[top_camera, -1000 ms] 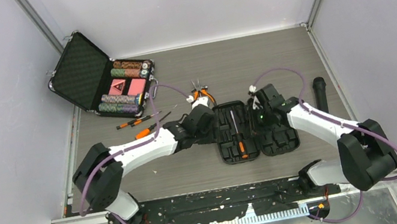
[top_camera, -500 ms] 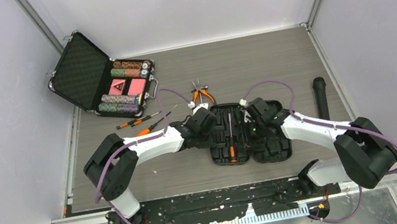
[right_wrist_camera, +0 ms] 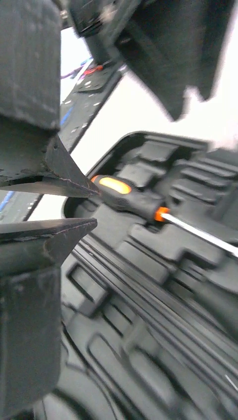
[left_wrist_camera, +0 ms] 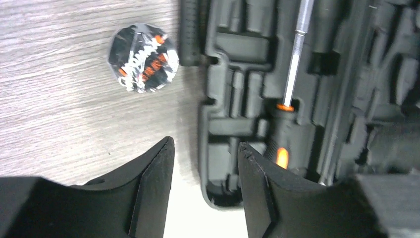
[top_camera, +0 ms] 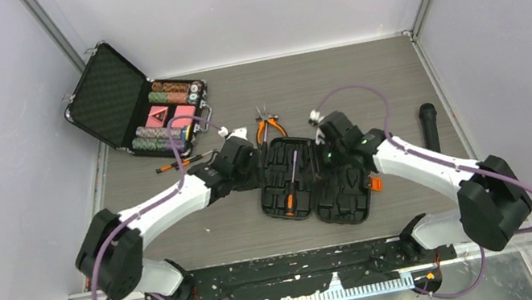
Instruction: Pack the tool kit
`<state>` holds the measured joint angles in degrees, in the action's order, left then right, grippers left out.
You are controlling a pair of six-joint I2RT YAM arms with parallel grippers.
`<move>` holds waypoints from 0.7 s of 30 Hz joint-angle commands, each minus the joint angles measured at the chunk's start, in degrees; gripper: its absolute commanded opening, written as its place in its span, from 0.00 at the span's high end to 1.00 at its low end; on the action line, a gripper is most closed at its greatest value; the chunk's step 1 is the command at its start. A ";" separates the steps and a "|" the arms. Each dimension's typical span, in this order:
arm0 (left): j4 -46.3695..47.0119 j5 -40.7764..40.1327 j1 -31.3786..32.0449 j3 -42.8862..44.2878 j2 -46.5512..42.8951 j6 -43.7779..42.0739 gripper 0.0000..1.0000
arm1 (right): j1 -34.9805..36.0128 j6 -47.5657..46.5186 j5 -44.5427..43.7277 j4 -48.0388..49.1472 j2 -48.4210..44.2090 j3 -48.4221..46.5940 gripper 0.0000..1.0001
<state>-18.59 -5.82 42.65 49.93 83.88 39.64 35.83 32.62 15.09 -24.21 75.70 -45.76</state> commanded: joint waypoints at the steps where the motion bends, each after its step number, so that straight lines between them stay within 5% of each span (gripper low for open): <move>1: -2.91 -4.22 4.71 2.89 -7.18 -3.88 0.48 | -6.60 -2.00 -4.23 2.56 -2.88 -5.92 0.72; 8: -3.66 -2.04 11.08 8.37 -2.39 -4.32 0.52 | -12.04 -0.64 -0.38 10.44 8.16 -12.09 0.73; 21: -8.26 3.09 12.77 13.74 9.36 -4.31 0.58 | -12.17 2.88 4.26 17.88 21.89 -13.74 0.75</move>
<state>-24.91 -4.56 55.05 60.01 92.18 35.92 23.66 33.87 17.72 -10.63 96.36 -57.87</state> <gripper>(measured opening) 0.415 0.254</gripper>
